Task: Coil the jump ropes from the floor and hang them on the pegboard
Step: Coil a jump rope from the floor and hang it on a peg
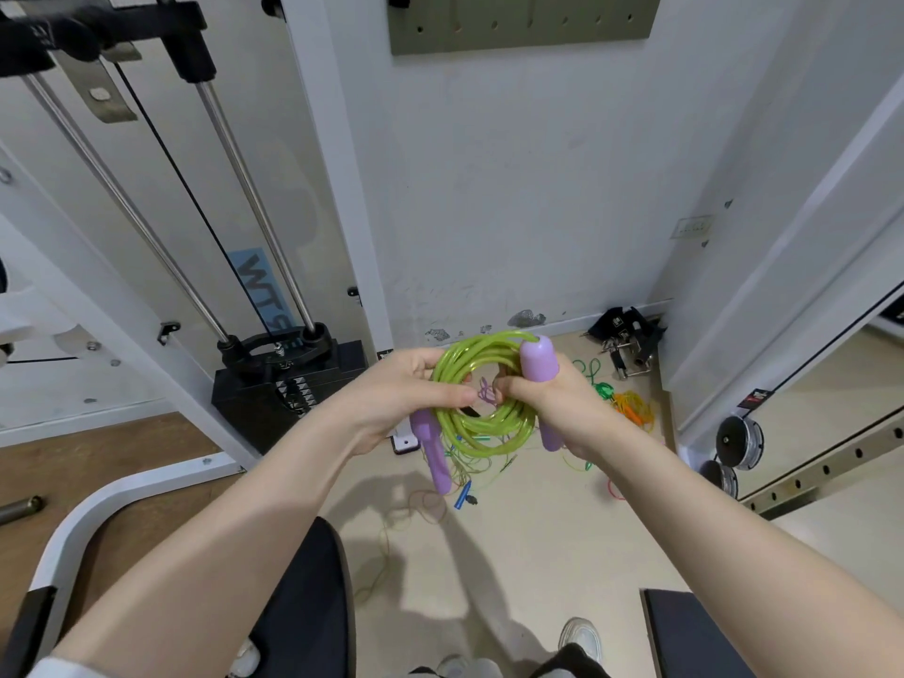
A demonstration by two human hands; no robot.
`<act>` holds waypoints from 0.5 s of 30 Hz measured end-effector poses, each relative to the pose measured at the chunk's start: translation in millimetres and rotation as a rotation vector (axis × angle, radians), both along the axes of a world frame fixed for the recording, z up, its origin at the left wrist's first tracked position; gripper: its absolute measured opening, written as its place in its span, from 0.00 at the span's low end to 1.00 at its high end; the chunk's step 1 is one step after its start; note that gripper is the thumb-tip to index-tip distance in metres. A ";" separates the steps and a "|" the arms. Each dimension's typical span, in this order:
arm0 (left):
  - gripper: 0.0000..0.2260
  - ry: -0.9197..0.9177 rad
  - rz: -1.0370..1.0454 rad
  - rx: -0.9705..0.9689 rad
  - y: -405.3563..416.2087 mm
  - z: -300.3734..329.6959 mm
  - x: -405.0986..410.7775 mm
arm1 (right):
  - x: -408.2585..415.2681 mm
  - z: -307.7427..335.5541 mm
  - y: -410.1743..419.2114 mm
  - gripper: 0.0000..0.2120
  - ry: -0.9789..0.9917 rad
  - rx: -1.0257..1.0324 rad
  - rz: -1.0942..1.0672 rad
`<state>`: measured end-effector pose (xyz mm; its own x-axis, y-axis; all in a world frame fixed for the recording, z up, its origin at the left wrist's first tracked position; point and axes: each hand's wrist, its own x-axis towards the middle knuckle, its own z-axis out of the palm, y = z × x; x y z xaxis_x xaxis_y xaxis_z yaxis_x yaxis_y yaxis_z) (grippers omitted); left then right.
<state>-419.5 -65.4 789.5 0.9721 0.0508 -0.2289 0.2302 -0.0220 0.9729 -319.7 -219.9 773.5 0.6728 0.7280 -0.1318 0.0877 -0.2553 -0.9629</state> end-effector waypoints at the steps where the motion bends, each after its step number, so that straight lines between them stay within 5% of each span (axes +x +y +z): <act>1: 0.09 -0.028 -0.013 -0.052 1.1 -1.0 -1.5 | -0.3 0.3 1.8 0.05 0.028 0.020 -0.050; 5: 0.04 -0.181 0.122 -0.313 -9.6 -6.0 -2.6 | -1.9 0.1 11.7 0.02 0.199 0.196 -0.129; 9: 0.05 -0.154 0.401 -0.045 -18.0 -5.5 5.6 | -1.7 -8.6 9.9 0.02 0.325 0.186 -0.047; 10: 0.04 -0.132 0.431 0.044 -14.6 -6.2 6.1 | 0.9 -10.2 6.3 0.09 0.315 0.179 0.001; 12: 0.06 -0.080 0.441 0.247 -4.5 -9.3 3.9 | 8.5 -9.5 -2.8 0.17 0.201 0.114 0.041; 15: 0.05 -0.025 0.390 0.383 4.6 -8.1 -2.6 | 20.0 -6.7 -12.2 0.11 0.017 -0.039 0.080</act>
<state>-422.1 -60.7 781.3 0.8694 0.4840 -0.0999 0.2688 -0.2936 0.9174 -299.7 -232.1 766.8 0.6097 0.7738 -0.1720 0.0929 -0.2853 -0.9539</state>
